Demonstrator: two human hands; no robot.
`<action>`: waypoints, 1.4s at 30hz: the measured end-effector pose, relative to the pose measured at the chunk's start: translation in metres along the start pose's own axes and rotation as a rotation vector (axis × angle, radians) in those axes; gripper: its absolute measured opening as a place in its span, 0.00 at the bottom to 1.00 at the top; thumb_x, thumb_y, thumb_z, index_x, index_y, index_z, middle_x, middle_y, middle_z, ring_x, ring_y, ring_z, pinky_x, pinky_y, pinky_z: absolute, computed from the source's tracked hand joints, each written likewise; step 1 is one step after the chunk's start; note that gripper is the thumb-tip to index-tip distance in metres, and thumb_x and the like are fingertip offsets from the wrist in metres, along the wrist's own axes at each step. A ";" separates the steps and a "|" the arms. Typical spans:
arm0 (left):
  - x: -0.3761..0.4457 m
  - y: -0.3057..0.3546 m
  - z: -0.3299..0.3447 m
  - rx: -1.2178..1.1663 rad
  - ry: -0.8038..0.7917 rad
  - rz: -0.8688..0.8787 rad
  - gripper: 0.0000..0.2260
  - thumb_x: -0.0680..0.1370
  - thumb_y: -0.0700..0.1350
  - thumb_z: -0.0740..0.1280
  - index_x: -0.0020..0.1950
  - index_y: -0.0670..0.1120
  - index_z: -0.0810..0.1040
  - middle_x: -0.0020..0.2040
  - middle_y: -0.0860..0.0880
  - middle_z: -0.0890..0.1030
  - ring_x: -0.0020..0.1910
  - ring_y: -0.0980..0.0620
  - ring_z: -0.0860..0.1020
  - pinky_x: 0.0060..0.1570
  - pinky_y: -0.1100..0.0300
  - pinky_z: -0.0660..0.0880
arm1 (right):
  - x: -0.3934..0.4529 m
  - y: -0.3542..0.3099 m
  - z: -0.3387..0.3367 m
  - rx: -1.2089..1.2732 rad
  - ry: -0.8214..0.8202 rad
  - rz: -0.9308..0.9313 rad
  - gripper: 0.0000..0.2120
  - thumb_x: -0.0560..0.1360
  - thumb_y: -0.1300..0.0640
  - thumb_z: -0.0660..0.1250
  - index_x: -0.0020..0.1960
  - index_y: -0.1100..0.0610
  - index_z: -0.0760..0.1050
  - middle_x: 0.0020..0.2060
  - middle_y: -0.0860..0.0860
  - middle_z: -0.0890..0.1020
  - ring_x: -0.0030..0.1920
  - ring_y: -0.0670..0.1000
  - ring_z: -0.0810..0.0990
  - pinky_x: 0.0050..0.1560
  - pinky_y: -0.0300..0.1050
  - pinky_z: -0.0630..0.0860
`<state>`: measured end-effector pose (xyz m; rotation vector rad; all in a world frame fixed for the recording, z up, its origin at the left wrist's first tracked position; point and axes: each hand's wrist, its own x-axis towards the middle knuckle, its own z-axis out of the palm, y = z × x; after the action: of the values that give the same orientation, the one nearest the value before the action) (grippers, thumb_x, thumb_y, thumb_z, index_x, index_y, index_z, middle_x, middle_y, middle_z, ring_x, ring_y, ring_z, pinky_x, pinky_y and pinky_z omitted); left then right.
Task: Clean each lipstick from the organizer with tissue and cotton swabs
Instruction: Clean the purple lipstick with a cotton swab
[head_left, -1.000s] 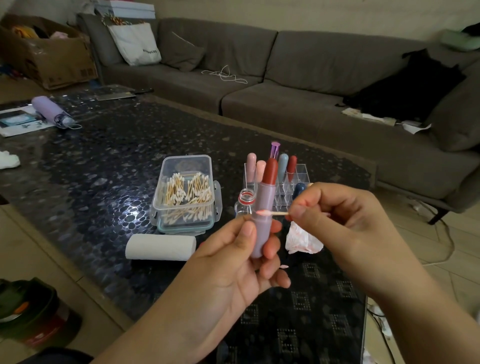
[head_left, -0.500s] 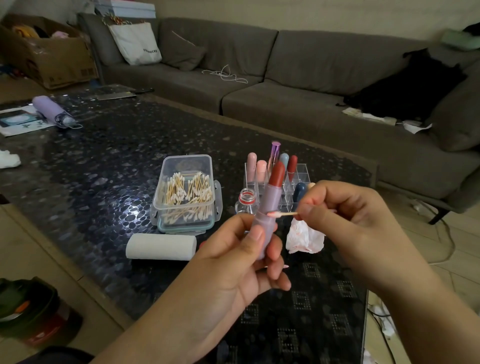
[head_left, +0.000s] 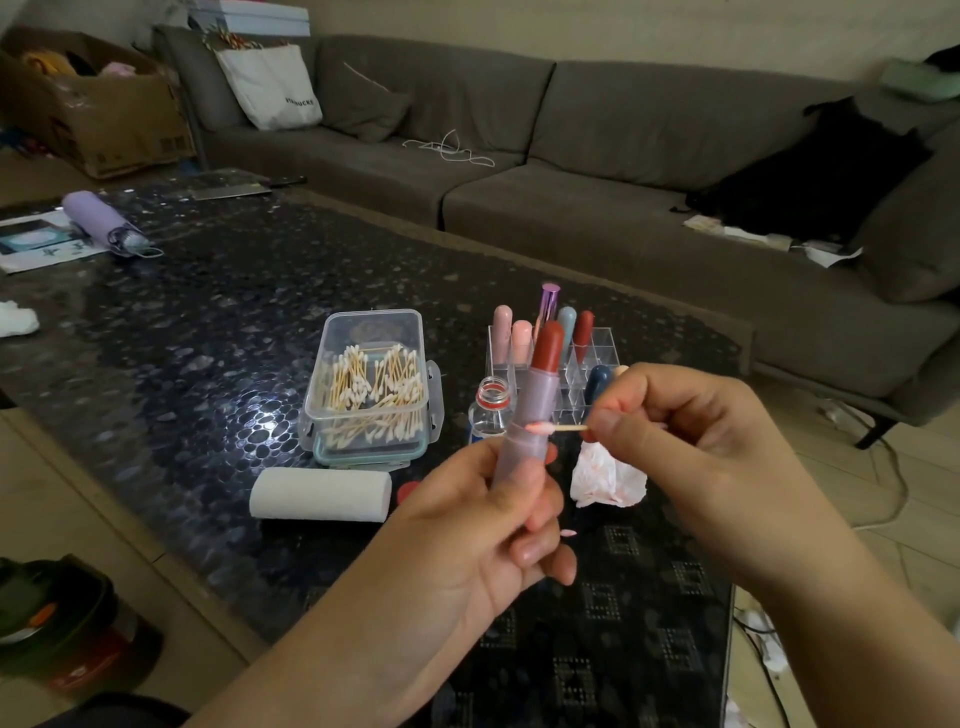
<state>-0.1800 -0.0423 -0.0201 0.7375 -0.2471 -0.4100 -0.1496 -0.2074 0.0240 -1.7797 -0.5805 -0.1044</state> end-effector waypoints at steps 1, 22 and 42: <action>0.000 0.000 0.002 0.015 0.004 0.009 0.14 0.63 0.47 0.79 0.45 0.45 0.82 0.33 0.48 0.72 0.29 0.55 0.70 0.37 0.58 0.75 | 0.000 -0.001 0.001 0.004 -0.010 -0.004 0.11 0.67 0.48 0.68 0.37 0.57 0.78 0.28 0.55 0.73 0.31 0.45 0.69 0.33 0.33 0.68; -0.001 0.004 0.008 0.035 0.099 0.045 0.11 0.72 0.47 0.63 0.44 0.43 0.83 0.33 0.46 0.74 0.28 0.52 0.71 0.33 0.57 0.75 | -0.001 0.000 0.001 -0.014 0.003 -0.043 0.08 0.67 0.47 0.67 0.40 0.51 0.79 0.30 0.45 0.78 0.32 0.41 0.74 0.35 0.32 0.71; -0.001 0.004 -0.004 -0.113 -0.105 -0.034 0.15 0.75 0.50 0.70 0.54 0.40 0.80 0.36 0.48 0.72 0.32 0.54 0.70 0.42 0.56 0.75 | 0.000 0.000 -0.004 0.032 0.003 -0.048 0.07 0.67 0.49 0.68 0.36 0.51 0.78 0.27 0.46 0.72 0.29 0.41 0.69 0.31 0.31 0.68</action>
<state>-0.1781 -0.0370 -0.0208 0.6107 -0.3077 -0.4918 -0.1487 -0.2110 0.0255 -1.7348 -0.6195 -0.1300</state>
